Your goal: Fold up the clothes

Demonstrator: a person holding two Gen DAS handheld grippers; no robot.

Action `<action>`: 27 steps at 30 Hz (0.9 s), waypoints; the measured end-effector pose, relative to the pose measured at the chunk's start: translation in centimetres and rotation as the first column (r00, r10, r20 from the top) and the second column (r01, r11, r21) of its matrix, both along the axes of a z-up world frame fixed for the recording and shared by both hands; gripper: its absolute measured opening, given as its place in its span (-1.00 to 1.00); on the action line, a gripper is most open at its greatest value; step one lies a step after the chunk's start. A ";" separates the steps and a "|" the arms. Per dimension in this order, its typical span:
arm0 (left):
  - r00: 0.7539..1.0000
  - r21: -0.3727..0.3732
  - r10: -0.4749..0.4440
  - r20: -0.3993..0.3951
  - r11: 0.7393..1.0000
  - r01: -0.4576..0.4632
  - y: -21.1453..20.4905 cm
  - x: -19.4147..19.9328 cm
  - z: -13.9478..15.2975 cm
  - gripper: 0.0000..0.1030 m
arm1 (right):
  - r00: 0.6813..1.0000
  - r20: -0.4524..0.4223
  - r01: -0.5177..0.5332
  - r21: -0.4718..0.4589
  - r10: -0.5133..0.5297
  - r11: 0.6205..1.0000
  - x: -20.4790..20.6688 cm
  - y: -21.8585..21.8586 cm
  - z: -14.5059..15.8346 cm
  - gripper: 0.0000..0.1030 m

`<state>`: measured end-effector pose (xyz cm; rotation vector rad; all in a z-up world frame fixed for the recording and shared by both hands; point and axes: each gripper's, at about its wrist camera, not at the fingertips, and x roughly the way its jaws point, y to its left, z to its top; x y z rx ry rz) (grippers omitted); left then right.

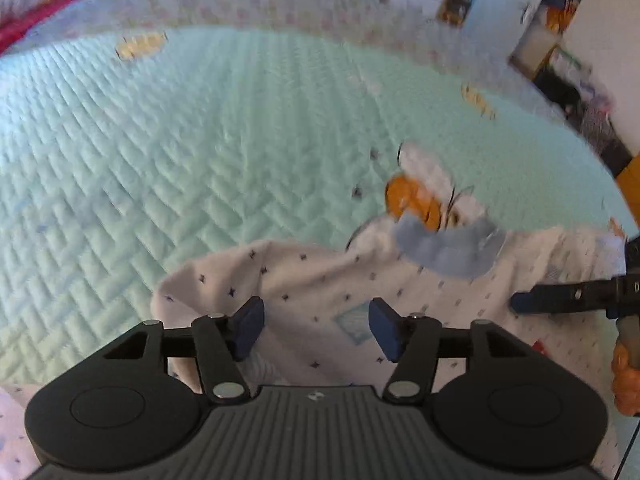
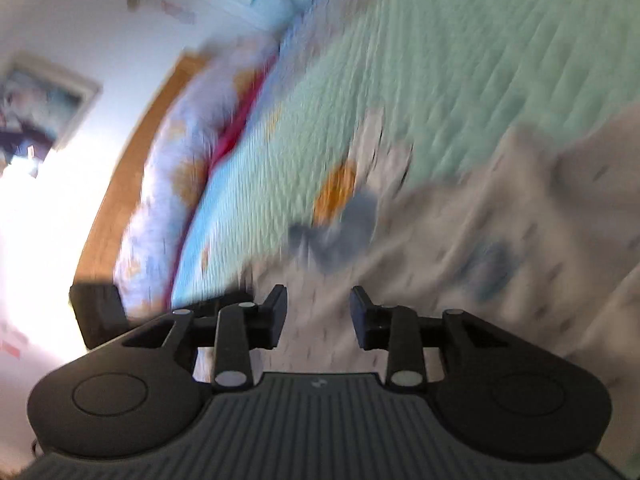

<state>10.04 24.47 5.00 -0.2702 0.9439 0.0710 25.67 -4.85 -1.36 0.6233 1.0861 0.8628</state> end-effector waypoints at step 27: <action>0.991 -0.161 0.134 -0.007 0.978 -0.133 -1.6 -17.1 3.8 0.17 | 0.975 -0.025 -0.221 -0.036 0.220 0.975 -16.6 3.0 2.3 -0.26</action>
